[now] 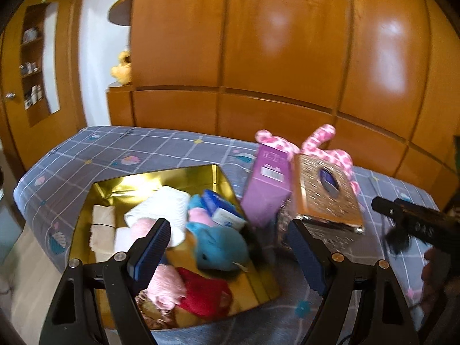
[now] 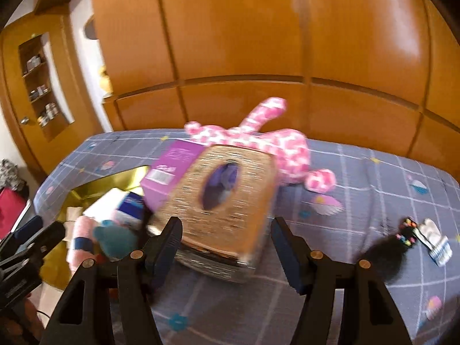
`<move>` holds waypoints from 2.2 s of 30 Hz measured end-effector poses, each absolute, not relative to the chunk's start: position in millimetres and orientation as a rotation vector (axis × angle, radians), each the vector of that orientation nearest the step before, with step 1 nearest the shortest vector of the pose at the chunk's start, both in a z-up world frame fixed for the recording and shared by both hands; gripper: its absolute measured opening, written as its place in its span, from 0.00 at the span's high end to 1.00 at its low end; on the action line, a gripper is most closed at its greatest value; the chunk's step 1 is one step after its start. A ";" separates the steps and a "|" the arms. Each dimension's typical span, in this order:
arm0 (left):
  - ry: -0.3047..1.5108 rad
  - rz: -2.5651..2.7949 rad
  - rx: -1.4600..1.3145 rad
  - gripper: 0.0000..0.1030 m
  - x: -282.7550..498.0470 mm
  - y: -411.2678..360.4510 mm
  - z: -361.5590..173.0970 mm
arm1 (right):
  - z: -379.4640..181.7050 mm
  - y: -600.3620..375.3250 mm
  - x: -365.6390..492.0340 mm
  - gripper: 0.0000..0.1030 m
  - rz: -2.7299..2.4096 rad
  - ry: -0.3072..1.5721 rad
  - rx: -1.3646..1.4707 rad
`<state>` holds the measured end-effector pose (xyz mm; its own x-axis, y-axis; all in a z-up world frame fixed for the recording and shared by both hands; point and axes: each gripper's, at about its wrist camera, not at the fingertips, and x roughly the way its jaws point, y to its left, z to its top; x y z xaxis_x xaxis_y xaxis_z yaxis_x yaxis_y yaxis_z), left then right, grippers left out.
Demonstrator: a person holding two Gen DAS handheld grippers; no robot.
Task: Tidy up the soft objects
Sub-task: 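Move both tools back toward the black hair wig and white sock, then lower the right tool over the white knit glove and close on its cuff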
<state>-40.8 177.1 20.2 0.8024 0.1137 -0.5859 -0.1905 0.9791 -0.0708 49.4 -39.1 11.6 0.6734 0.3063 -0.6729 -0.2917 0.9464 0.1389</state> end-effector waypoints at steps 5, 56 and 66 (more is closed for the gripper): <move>0.637 0.114 -0.098 0.19 -39.7 158.4 18.4 | 2.3 -79.5 53.0 0.37 0.244 0.771 0.038; 0.817 -0.345 0.230 0.19 63.6 -76.6 -27.6 | -48.1 -386.3 71.2 0.37 -0.315 0.767 0.680; 0.902 -0.388 0.200 0.19 76.8 -90.5 -49.5 | -52.8 -397.8 65.1 0.37 -0.338 0.756 0.752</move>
<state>76.8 -90.5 -49.5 0.5569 -0.2434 -0.7942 0.4088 0.9126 0.0070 65.1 -397.8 -52.8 0.6915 -0.0159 -0.7222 0.5278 0.6938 0.4900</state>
